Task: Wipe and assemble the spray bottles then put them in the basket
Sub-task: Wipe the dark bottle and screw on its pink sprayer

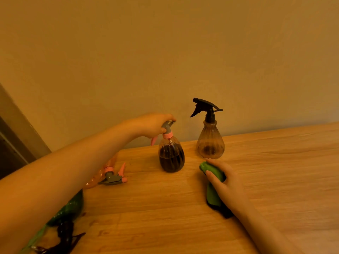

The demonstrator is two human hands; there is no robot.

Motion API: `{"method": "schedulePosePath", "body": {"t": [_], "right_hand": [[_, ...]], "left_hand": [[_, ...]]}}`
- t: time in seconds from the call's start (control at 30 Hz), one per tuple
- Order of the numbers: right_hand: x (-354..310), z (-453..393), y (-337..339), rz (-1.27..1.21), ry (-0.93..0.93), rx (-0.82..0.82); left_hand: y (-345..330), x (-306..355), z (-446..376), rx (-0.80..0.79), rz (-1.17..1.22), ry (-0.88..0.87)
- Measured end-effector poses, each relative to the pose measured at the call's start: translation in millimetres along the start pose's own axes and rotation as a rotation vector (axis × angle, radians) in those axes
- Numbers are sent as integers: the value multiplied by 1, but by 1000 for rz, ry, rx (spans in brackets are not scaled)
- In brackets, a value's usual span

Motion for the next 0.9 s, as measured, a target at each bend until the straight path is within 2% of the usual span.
{"method": "schedulePosePath", "body": {"t": [0.2, 0.57, 0.67, 0.77, 0.83, 0.9], "right_hand": [[1, 3, -1, -52, -47, -21], [0, 0, -4, 60, 86, -36], [1, 0, -5, 83, 107, -36], [-4, 5, -10, 137, 173, -85], [-7, 8, -15, 194, 236, -116], [-9, 10, -18, 237, 292, -132]], "left_hand": [[3, -6, -6, 102, -17, 9], [-3, -18, -32, 168, -46, 39], [5, -18, -21, 205, 180, -23], [24, -39, 3, 375, 453, 18], [26, -67, 23, 433, 487, 99], [20, -98, 49, 410, 423, 169]]}}
Point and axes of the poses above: each hand's wrist, its own z-axis away from the middle knuckle, its own y-axis out of the back of the hand, x = y × z, the point moved 7 cm from there along -z, towards the middle knuckle, and after that the axes turned 8 degrees about x, right-handed, at the moved point
